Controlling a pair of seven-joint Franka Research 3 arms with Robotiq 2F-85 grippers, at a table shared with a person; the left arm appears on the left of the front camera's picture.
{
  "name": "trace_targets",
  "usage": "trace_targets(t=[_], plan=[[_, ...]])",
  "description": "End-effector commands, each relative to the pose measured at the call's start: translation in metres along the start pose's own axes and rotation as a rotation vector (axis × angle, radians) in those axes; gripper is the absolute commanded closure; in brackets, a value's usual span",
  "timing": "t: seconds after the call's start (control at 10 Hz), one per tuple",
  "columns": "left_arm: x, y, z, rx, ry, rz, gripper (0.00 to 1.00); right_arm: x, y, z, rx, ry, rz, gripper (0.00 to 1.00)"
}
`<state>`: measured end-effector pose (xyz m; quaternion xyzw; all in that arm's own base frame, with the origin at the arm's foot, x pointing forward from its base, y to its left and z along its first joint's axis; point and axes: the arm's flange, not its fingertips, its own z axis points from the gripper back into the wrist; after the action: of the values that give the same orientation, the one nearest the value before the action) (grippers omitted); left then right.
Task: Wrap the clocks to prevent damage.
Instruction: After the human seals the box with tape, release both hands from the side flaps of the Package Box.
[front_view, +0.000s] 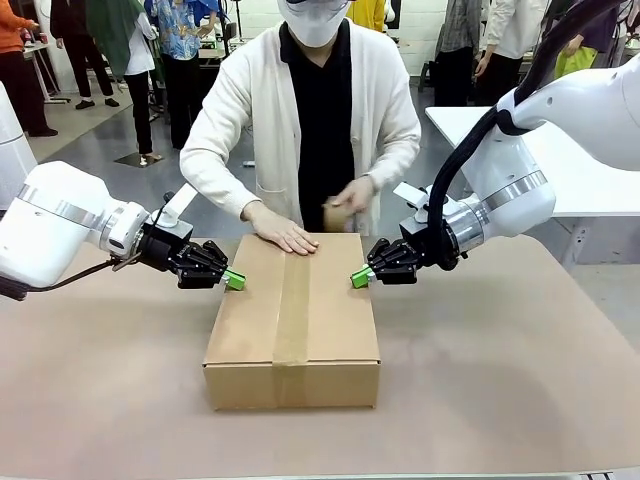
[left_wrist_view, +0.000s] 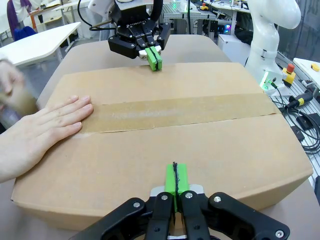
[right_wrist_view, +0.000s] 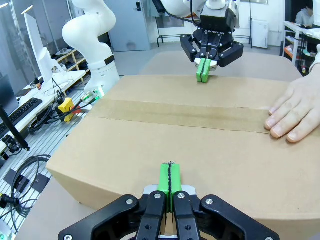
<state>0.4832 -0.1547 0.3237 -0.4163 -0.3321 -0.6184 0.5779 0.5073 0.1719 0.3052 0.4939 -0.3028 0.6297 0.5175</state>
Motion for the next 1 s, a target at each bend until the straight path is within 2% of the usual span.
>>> trace_targets(t=[0.0, 0.8, 0.9], plan=[[-0.002, 0.0, -0.001, 0.006, 0.004, -0.008, 1.0, -0.002, -0.001, -0.001, -0.007, 0.003, 0.003, 0.99], [0.0, 0.0, 0.0, 0.0, 0.0, 0.0, 1.0, -0.002, -0.001, -0.001, -0.007, 0.003, 0.003, 0.99], [0.011, 0.001, 0.002, -0.026, 0.075, 0.025, 1.0, 0.0, 0.0, 0.0, 0.0, 0.0, 0.0, 0.99]])
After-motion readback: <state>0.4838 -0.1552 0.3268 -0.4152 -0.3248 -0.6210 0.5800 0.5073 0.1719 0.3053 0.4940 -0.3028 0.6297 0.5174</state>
